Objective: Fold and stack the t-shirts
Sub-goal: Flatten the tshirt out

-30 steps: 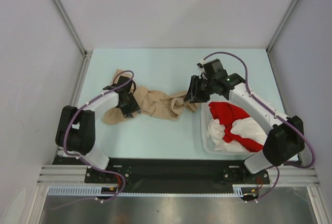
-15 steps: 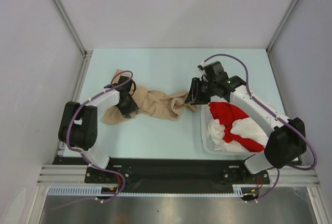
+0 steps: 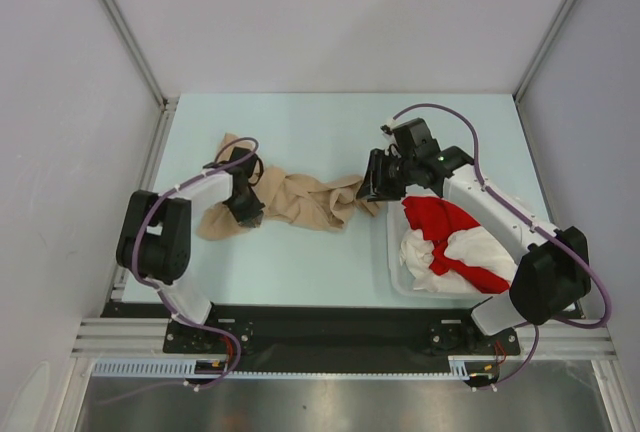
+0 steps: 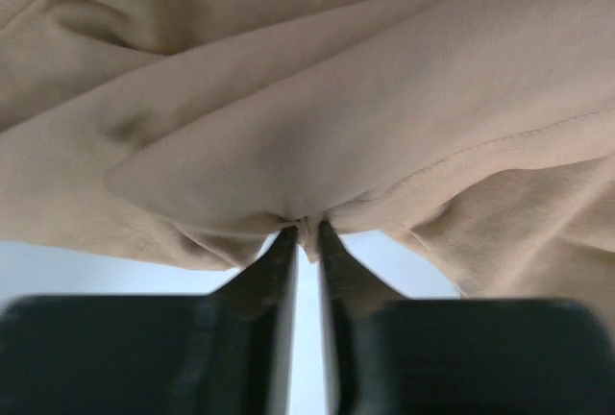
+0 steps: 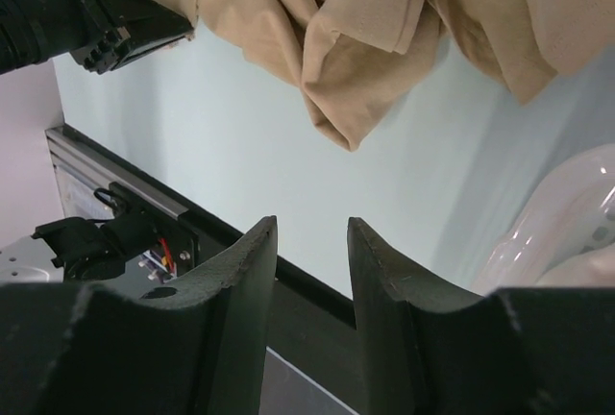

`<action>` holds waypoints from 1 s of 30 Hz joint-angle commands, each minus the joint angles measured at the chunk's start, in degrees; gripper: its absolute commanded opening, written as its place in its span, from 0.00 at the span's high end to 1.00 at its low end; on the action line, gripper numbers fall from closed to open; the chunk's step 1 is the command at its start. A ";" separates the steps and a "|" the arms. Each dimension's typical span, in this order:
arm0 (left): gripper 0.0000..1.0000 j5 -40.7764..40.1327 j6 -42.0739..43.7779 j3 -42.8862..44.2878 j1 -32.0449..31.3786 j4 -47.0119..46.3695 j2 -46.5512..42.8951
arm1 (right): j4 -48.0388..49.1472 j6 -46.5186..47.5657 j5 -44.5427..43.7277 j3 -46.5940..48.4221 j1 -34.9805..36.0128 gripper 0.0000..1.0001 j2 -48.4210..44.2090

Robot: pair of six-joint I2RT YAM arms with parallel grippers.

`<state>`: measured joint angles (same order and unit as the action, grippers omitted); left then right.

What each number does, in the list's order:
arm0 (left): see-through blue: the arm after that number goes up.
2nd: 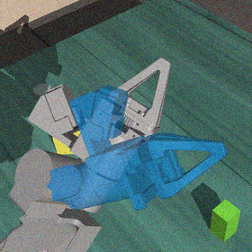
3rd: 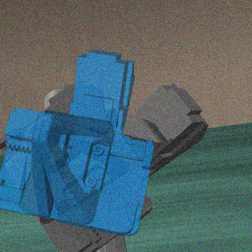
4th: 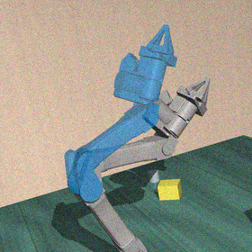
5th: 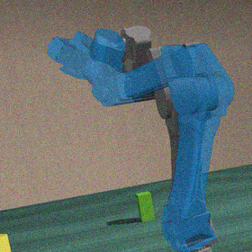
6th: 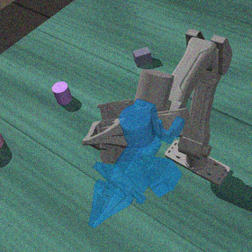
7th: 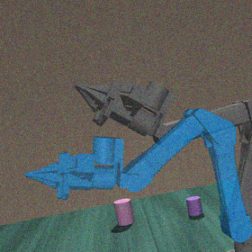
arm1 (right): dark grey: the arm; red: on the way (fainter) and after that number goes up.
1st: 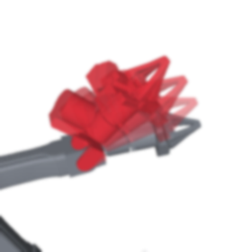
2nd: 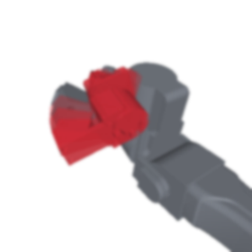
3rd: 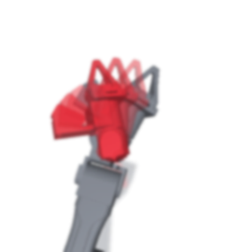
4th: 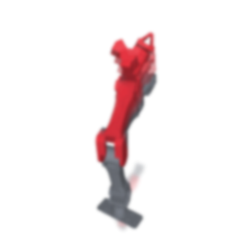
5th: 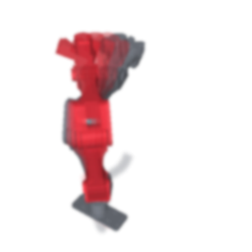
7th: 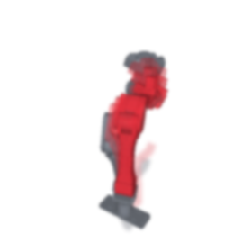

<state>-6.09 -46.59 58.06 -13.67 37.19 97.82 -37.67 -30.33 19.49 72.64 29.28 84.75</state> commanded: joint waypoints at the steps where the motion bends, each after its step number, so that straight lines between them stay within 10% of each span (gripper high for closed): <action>1: 0.88 -1.56 0.71 1.00 0.40 -1.51 1.59 | -0.82 1.67 -2.26 0.92 0.52 0.59 -0.56; 3: 1.00 -2.35 0.80 0.56 0.40 -0.46 0.01 | -1.52 2.46 -3.39 1.10 1.13 0.58 0.24; 18: 0.99 -25.71 4.93 15.57 1.37 28.54 -41.91 | -7.94 8.88 -14.56 14.35 6.94 0.41 21.76; 30: 1.00 -35.04 7.48 35.28 1.37 38.92 -46.31 | 1.72 5.01 4.30 17.36 13.41 0.47 30.12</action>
<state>-36.64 -40.56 91.00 -12.67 71.99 52.12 -39.72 -23.97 16.08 89.47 37.41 113.89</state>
